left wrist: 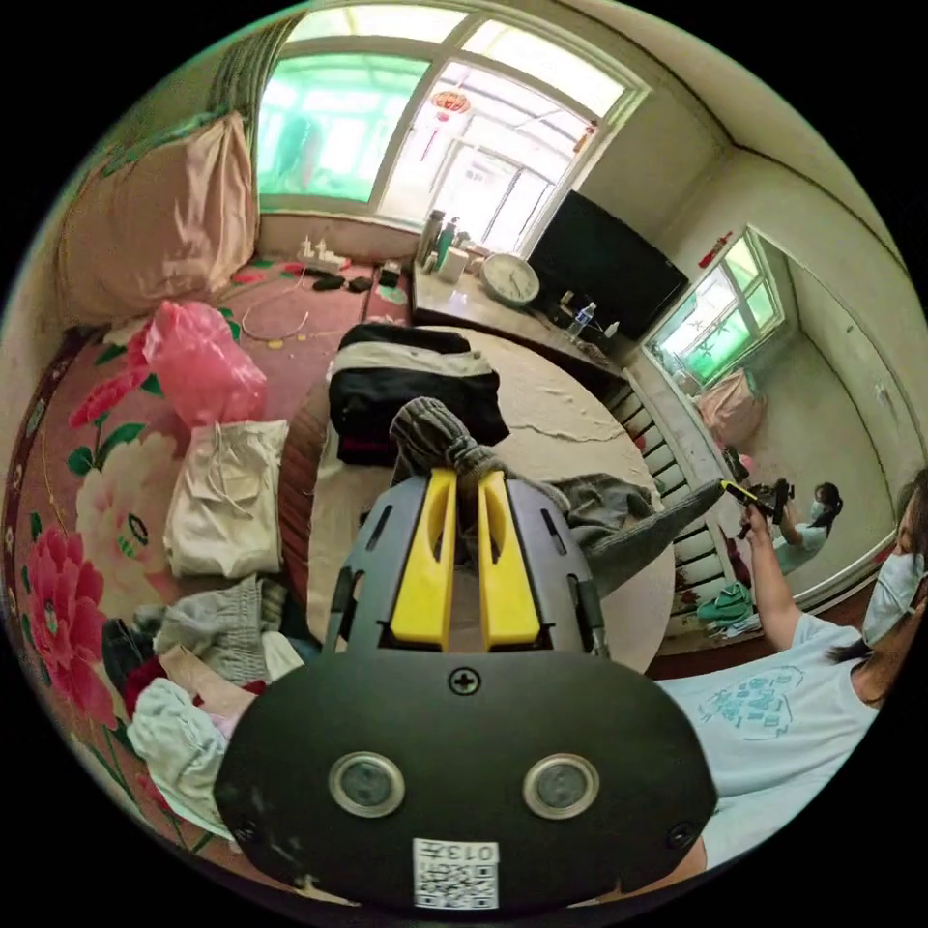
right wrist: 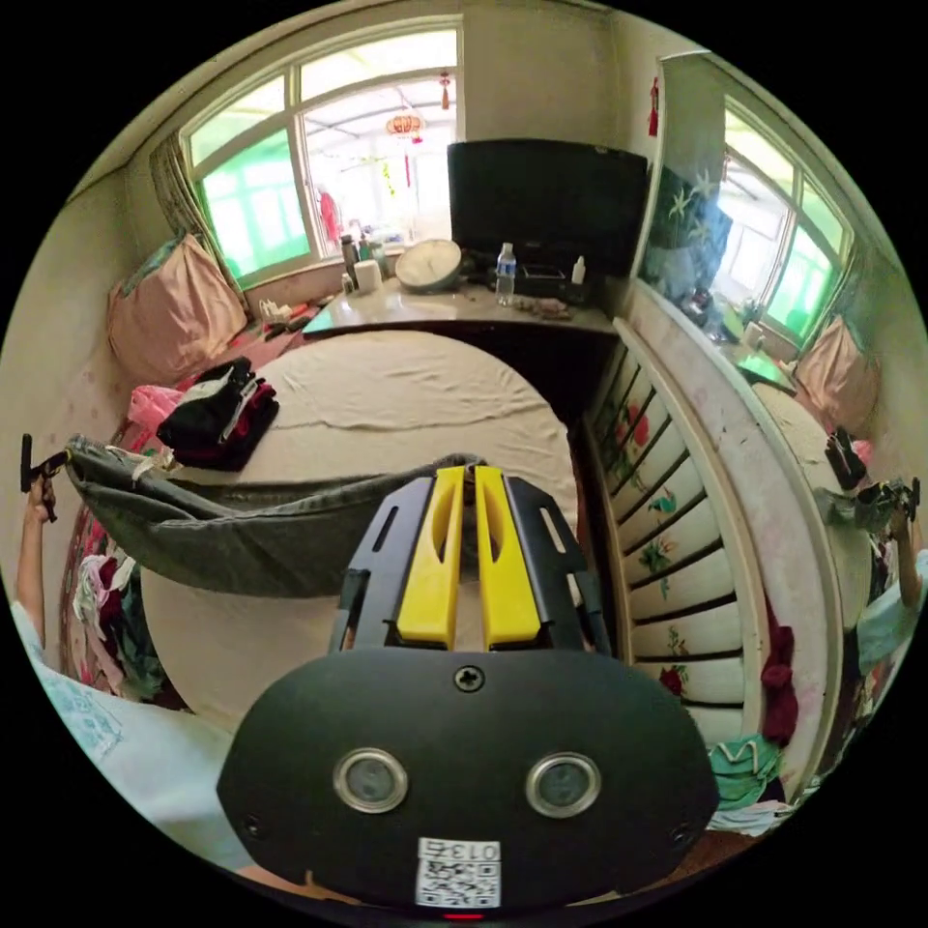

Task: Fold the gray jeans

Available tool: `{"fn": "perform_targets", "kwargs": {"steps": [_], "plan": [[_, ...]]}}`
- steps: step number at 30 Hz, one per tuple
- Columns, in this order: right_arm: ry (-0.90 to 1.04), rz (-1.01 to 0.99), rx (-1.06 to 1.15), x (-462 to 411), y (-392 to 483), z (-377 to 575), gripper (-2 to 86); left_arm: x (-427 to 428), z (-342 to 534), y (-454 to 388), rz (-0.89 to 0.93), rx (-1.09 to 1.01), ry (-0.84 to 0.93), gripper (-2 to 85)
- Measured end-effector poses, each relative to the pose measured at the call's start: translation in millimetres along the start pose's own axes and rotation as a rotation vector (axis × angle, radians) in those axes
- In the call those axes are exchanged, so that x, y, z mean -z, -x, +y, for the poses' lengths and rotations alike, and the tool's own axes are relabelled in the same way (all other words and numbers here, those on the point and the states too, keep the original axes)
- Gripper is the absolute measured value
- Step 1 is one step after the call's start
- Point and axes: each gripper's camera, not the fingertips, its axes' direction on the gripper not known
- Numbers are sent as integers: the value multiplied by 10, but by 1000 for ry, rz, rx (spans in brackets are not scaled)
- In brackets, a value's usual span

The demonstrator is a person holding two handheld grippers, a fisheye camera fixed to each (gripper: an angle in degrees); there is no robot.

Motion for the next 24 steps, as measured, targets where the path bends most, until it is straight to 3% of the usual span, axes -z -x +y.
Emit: {"fn": "perform_targets", "kwargs": {"steps": [3, 6, 11, 15, 17, 19, 24], "plan": [[-81, -63, -32, 386, -137, 106, 16, 211, 142, 13, -16, 1, -12, 24], [-43, -126, -107, 408, -369, 503, 17, 114, 516, 293, 21, 100, 62, 26], [191, -193, -295, -43, -735, 1435, 19, -355, 1318, 846, 119, 320, 240, 23], [471, -101, -335, -674, -759, 1987, 21, -1064, 2030, 1257, 64, 473, 500, 4], [568, -51, -362, -941, -696, 2242, 22, -1206, 2258, 1348, 76, 545, 494, 2], [524, -42, -404, -930, -670, 2296, 21, -1246, 2427, 1369, 168, 621, 393, 4], [487, 2, -392, -748, -587, 2147, 15, -1095, 2371, 1113, 68, 516, 372, 49]]}}
